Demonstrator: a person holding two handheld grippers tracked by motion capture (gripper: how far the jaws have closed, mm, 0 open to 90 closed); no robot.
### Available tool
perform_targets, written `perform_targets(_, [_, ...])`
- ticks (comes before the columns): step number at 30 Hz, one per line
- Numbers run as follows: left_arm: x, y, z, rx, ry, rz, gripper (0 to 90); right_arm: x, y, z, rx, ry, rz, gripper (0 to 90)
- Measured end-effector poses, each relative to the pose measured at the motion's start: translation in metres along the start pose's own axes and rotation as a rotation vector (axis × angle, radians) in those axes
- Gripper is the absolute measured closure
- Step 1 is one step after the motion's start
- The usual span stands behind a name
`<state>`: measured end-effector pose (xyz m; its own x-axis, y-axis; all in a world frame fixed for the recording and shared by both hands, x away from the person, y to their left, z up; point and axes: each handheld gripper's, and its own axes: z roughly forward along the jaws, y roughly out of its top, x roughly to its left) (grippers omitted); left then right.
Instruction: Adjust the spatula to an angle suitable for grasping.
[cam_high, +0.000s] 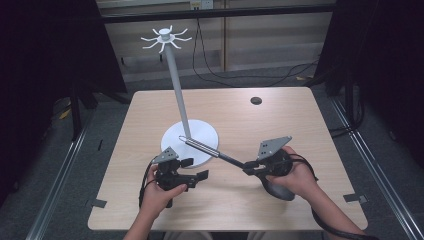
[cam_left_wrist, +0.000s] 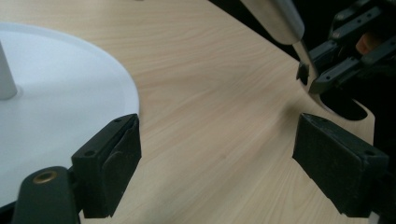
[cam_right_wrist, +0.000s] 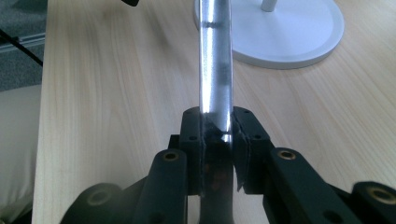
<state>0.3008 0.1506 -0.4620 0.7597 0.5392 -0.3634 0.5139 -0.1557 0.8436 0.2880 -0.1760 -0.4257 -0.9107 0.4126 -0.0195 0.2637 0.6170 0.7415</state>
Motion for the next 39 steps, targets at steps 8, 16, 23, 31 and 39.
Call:
perform_targets(8, [-0.017, 0.009, 0.01, -0.04, -0.054, 0.018, 19.2, 0.001, 0.003, 0.0, -0.049, -0.014, 0.009, 75.3])
perform_targets(16, [-0.03, 0.019, 0.023, -0.082, -0.102, -0.009, 24.7, 0.003, 0.004, 0.001, -0.088, -0.034, 0.013, 75.3])
perform_targets(23, [-0.034, 0.025, 0.029, -0.118, -0.093, -0.025, 35.0, 0.006, 0.005, 0.003, -0.104, -0.038, 0.021, 75.3])
perform_targets(31, [-0.034, 0.029, 0.027, -0.177, -0.077, -0.054, 49.3, 0.006, 0.006, 0.002, -0.14, -0.05, 0.037, 75.3])
perform_targets(39, [-0.036, 0.036, 0.025, -0.235, -0.059, -0.077, 63.1, 0.01, 0.01, 0.006, -0.173, -0.062, 0.052, 75.3])
